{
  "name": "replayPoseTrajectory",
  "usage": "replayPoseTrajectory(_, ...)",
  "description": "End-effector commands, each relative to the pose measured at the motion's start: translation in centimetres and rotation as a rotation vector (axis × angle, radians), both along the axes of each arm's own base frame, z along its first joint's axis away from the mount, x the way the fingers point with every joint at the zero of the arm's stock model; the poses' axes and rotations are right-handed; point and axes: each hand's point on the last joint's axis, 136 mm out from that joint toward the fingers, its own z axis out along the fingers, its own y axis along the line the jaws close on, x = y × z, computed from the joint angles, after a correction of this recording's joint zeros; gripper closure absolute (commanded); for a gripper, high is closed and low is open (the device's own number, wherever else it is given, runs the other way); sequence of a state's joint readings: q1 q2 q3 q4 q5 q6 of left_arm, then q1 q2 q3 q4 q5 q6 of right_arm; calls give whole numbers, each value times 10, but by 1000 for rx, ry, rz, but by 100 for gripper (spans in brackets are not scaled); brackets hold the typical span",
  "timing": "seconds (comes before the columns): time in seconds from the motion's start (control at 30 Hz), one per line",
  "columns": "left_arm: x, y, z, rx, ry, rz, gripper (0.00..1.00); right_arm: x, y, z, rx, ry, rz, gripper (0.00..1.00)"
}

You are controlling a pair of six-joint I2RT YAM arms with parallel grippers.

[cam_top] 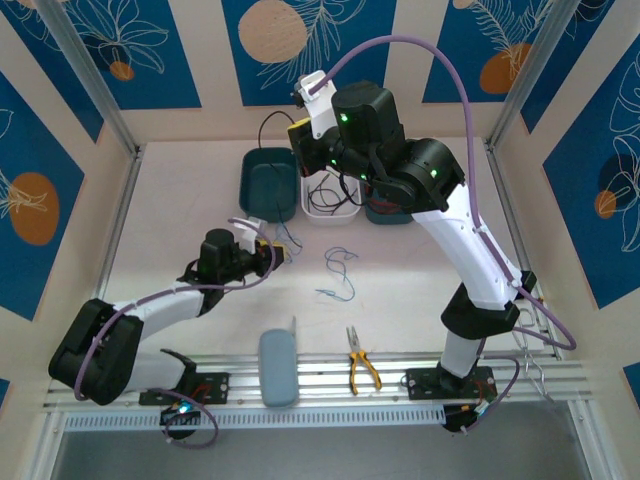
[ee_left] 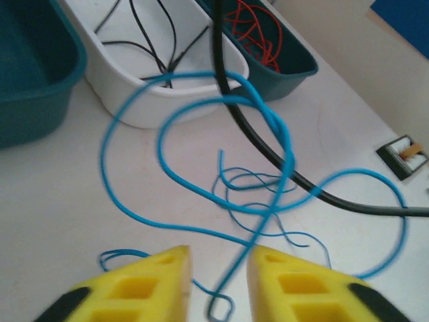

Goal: Untangle the cables

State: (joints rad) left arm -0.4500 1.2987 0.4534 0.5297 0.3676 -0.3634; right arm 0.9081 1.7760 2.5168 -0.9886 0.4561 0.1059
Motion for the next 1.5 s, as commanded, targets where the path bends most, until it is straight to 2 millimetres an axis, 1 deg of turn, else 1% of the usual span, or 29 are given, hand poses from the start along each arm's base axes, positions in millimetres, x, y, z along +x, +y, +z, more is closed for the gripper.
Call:
replayPoseTrajectory(0.0, 11, 5, 13, 1, -30, 65, 83, -4, -14, 21, 48, -39, -22, 100)
replayPoseTrajectory(0.07, 10, 9, 8, 15, -18, 84, 87, 3, -22, 21, 27, -59, -66, 100)
replayPoseTrajectory(0.2, 2, 25, -14, 62, 40, 147, 95, 18, -51, 32, -21, -134, -205, 100)
replayPoseTrajectory(0.27, -4, 38, -28, 88, 75, 203, 99, 22, -69, 40, -41, -174, -277, 100)
replayPoseTrajectory(0.33, -11, 53, -40, 102, 104, 270, 100, 26, -87, 46, -50, -200, -345, 100)
replayPoseTrajectory(0.4, -18, 67, -48, 116, 125, 332, 100, 28, -104, 50, -47, -208, -395, 100)
replayPoseTrajectory(0.5, -28, 91, -60, 162, 165, 423, 100, 30, -129, 51, -27, -193, -456, 100)
replayPoseTrajectory(0.63, -39, 116, -66, 210, 199, 513, 100, 30, -161, 55, 16, -180, -521, 100)
replayPoseTrajectory(0.8, -49, 139, -72, 208, 241, 595, 100, 26, -204, 65, 50, -189, -625, 100)
replayPoseTrajectory(0.87, -50, 143, -74, 190, 261, 613, 100, 22, -219, 68, 73, -189, -657, 100)
replayPoseTrajectory(0.93, -49, 142, -72, 166, 260, 610, 100, 18, -225, 68, 101, -179, -650, 100)
replayPoseTrajectory(0.97, -48, 140, -70, 161, 259, 603, 100, 17, -225, 67, 114, -170, -640, 100)
replayPoseTrajectory(1.1, -41, 132, -57, 154, 239, 560, 100, 20, -216, 55, 116, -125, -593, 100)
replayPoseTrajectory(1.2, -36, 124, -41, 150, 216, 514, 100, 29, -209, 46, 103, -95, -575, 100)
replayPoseTrajectory(1.27, -34, 118, -33, 150, 207, 486, 98, 37, -203, 40, 99, -73, -561, 100)
replayPoseTrajectory(1.47, -32, 107, -17, 122, 195, 427, 97, 68, -182, 22, 106, -2, -500, 100)
